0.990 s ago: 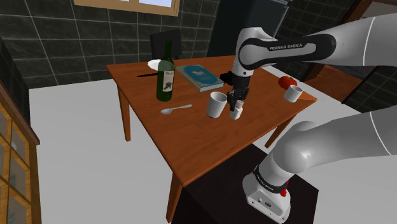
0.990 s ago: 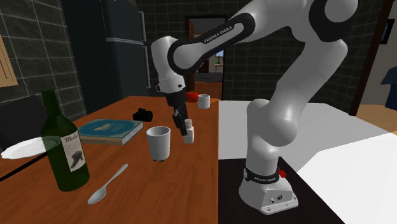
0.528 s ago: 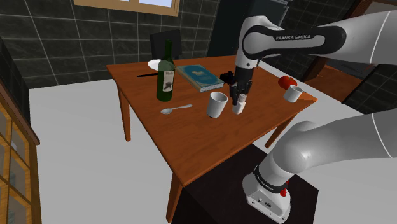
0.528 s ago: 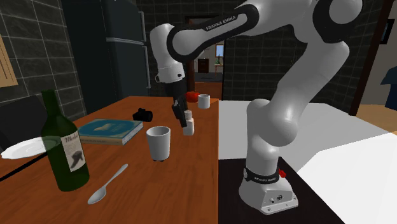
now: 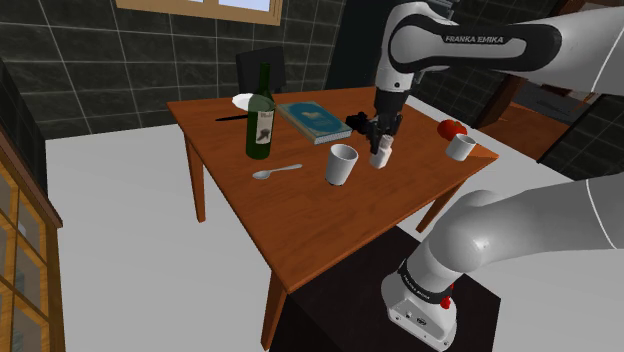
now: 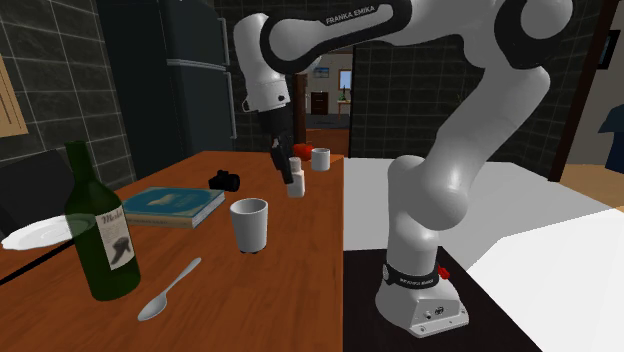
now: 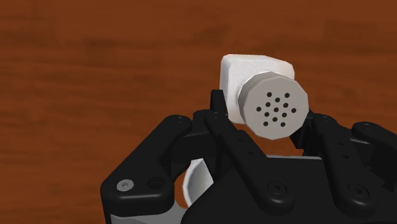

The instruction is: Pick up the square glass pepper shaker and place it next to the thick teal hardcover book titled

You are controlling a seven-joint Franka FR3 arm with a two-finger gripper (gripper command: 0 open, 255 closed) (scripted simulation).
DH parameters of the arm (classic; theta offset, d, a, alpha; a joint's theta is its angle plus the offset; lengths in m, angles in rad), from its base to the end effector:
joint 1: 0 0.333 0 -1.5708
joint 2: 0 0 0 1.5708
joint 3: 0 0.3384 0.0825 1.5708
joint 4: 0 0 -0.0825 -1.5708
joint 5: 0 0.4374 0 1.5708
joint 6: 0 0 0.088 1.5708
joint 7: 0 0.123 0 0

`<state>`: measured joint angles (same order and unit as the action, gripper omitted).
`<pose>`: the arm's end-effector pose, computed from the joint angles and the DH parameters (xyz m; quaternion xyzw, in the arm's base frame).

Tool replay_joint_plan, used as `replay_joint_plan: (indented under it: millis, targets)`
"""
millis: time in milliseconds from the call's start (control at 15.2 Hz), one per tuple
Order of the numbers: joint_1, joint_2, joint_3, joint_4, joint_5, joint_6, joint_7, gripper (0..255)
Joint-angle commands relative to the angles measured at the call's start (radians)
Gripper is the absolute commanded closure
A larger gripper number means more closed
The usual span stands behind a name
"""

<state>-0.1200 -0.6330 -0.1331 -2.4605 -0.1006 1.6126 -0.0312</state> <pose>0.3560 -0.1068 0.4821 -0.9903 0.0856 0.1093 0.0035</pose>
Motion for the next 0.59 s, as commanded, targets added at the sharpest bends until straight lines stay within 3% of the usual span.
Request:
replay_joint_plan:
  millis: [0,528]
  targets:
    - [-0.005,0.033,-0.015,0.032,-0.009,0.002,-0.018,255]
    - [-0.031,0.316,-0.124,0.273,-0.037,0.054,-0.156,255]
